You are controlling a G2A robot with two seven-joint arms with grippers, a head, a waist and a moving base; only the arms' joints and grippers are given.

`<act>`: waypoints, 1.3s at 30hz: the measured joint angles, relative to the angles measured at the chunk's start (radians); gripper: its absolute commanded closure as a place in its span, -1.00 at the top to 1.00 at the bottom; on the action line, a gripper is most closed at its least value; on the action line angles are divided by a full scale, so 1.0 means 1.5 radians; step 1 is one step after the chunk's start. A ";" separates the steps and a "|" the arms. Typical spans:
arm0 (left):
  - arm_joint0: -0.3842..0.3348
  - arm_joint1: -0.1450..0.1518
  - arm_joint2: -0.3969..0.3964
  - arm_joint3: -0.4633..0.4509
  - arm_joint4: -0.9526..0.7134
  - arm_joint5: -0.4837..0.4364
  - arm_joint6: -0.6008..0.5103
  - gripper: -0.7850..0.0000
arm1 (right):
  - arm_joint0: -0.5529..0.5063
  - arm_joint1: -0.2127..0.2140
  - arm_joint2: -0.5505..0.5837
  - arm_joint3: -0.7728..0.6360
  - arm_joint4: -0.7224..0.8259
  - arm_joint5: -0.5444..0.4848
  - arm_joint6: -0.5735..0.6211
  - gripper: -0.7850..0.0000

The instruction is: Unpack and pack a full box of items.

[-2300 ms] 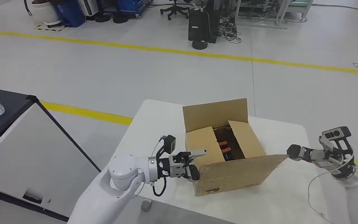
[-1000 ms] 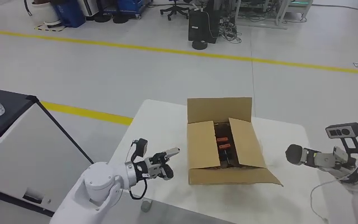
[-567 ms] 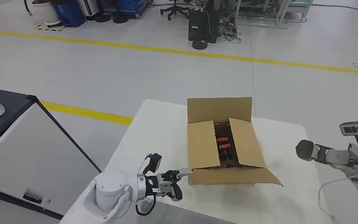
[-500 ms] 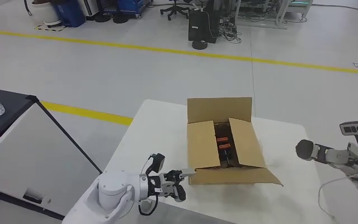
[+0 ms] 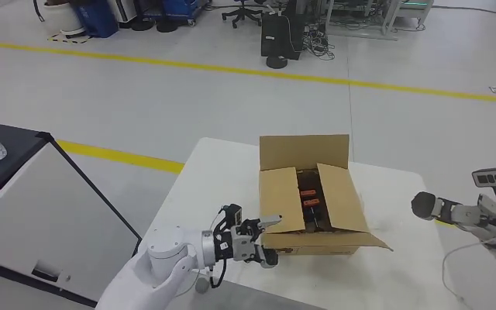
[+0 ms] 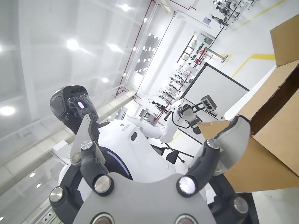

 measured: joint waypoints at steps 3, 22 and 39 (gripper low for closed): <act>-0.008 -0.004 0.000 0.008 -0.034 -0.013 0.020 1.00 | -0.001 -0.002 0.003 0.003 0.000 0.000 0.000 1.00; -0.148 -0.041 0.082 0.129 -0.036 -0.096 0.145 1.00 | -0.037 -0.005 0.015 -0.039 0.057 0.000 0.000 1.00; -0.210 -0.062 0.136 0.218 0.114 -0.101 0.262 1.00 | 0.011 -0.015 -0.066 -0.012 -0.045 -0.028 -0.028 1.00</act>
